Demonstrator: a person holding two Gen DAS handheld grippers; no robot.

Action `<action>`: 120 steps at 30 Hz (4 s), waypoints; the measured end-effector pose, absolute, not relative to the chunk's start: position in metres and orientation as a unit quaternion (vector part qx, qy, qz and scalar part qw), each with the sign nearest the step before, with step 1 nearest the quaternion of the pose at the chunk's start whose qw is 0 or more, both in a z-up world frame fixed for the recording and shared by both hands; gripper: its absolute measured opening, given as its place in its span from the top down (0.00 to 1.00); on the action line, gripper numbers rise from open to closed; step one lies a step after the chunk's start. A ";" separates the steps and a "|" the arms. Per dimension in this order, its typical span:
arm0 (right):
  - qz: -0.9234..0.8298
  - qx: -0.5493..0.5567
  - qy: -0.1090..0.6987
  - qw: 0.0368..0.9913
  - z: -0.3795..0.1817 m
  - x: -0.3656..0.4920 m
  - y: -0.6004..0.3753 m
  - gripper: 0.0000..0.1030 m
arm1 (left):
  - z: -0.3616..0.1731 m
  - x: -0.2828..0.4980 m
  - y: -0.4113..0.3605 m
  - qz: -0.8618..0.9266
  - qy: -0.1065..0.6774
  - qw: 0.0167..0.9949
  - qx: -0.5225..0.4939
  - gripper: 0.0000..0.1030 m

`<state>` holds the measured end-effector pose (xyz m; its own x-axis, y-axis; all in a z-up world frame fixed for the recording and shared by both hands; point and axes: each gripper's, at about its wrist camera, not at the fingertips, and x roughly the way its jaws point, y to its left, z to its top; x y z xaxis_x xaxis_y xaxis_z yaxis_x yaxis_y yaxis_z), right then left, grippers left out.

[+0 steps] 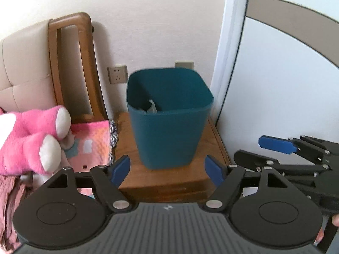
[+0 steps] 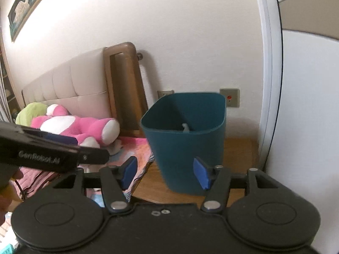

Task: Collect trash
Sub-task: 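Withdraw both tools from the bin and lower toward the floor, then grasp the orange snack wrapper with left gripper while right gripper grasps white sachet, then lift the snack wrapper and white sachet up to the teal bin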

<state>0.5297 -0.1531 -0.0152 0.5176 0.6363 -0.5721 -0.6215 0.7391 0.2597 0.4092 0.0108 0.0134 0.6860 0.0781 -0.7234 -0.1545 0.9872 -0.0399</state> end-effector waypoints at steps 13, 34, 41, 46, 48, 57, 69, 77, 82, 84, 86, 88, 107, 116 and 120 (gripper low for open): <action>0.342 0.042 0.401 0.849 -0.141 0.472 -0.162 0.37 | -0.133 0.349 0.010 0.021 0.448 0.892 -0.058 0.22; 0.399 -0.129 0.576 0.702 -0.556 0.313 -0.151 0.28 | -0.575 0.311 0.002 0.078 0.630 0.762 -0.131 0.00; 0.454 -0.221 0.574 0.645 -0.663 0.267 -0.121 0.29 | -0.704 0.288 -0.006 0.113 0.680 0.711 -0.142 0.00; 0.502 -0.310 0.528 0.611 -0.710 0.231 -0.105 0.29 | -0.767 0.276 -0.006 0.127 0.703 0.683 -0.152 0.00; 0.514 -0.332 0.516 0.599 -0.723 0.218 -0.100 0.30 | -0.784 0.274 -0.005 0.137 0.708 0.676 -0.152 0.00; 0.518 -0.368 0.490 0.597 -0.742 0.196 -0.089 0.31 | -0.821 0.265 0.001 0.147 0.716 0.660 -0.172 0.02; 0.522 -0.364 0.490 0.597 -0.748 0.186 -0.091 0.58 | -0.826 0.265 -0.004 0.148 0.714 0.665 -0.162 0.33; 0.513 -0.361 0.498 0.598 -0.744 0.190 -0.095 0.76 | -0.810 0.272 -0.002 0.163 0.714 0.663 -0.155 0.56; 0.451 -0.308 0.559 0.624 -0.739 0.206 -0.116 0.78 | -0.791 0.279 0.004 0.173 0.707 0.669 -0.151 0.60; 0.422 -0.283 0.579 0.638 -0.732 0.214 -0.129 0.81 | -0.780 0.280 0.007 0.176 0.704 0.670 -0.154 0.62; 0.393 -0.261 0.601 0.646 -0.724 0.227 -0.143 0.82 | -0.768 0.282 0.008 0.174 0.701 0.674 -0.153 0.64; 0.374 -0.252 0.610 0.652 -0.715 0.236 -0.155 0.82 | -0.757 0.284 0.008 0.170 0.697 0.681 -0.144 0.66; 0.240 -0.039 0.646 0.724 -0.475 0.304 -0.190 0.82 | -0.534 0.267 0.026 0.167 0.663 0.700 -0.207 0.67; 0.231 0.005 0.607 0.760 -0.303 0.359 -0.172 0.82 | -0.343 0.277 0.040 0.143 0.609 0.755 -0.197 0.67; 0.240 0.007 0.584 0.775 -0.230 0.377 -0.159 0.82 | -0.264 0.289 0.046 0.128 0.581 0.776 -0.207 0.67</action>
<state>0.3769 -0.1587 -0.2300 0.2019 0.3796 -0.9029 -0.3635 0.8850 0.2908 0.2886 0.0463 -0.2643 0.2912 -0.0417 -0.9557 -0.4394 0.8816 -0.1724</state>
